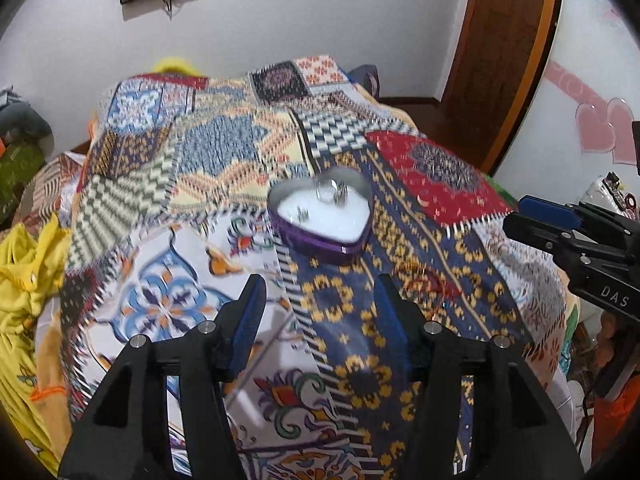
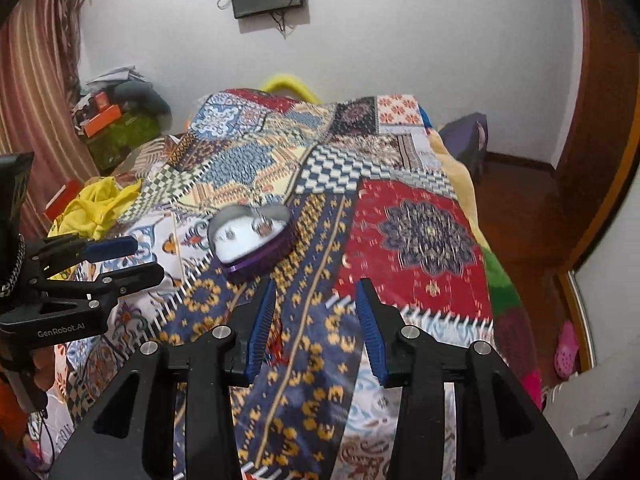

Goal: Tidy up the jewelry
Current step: 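Grasp the red string bracelet with the right gripper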

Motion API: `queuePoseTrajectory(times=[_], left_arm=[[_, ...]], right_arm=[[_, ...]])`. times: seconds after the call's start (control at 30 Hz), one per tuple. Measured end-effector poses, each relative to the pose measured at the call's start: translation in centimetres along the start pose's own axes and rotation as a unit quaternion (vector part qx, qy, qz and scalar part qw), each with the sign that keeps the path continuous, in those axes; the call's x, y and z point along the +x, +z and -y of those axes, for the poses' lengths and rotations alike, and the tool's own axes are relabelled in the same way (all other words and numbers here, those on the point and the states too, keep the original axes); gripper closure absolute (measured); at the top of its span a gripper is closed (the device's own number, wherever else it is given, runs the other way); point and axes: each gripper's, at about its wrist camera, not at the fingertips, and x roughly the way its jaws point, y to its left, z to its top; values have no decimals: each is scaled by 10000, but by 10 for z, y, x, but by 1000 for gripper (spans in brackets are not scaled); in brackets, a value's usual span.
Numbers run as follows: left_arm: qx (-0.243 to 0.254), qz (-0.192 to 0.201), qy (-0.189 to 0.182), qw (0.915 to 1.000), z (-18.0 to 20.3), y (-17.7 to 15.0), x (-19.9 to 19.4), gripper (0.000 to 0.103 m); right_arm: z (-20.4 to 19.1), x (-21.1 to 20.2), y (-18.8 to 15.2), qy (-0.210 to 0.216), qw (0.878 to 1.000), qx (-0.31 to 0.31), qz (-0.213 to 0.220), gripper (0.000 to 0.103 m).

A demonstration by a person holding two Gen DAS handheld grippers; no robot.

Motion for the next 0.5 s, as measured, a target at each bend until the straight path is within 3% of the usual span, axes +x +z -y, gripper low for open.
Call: queuePoseTrajectory(times=[0.23,0.37,0.5], left_arm=[[4,-289,-166,9994,11,-14,24,50],[24,-471,-300,9984,19,-16,39,70],[13,-560,-406,9976,23,-17,47,75]], right_arm=[[8,11,-25,-32,9995,152,-285,65],[10,18,-36,23,9988,210,-432,65],[10,23,-41,99,9983,244,-515,65]])
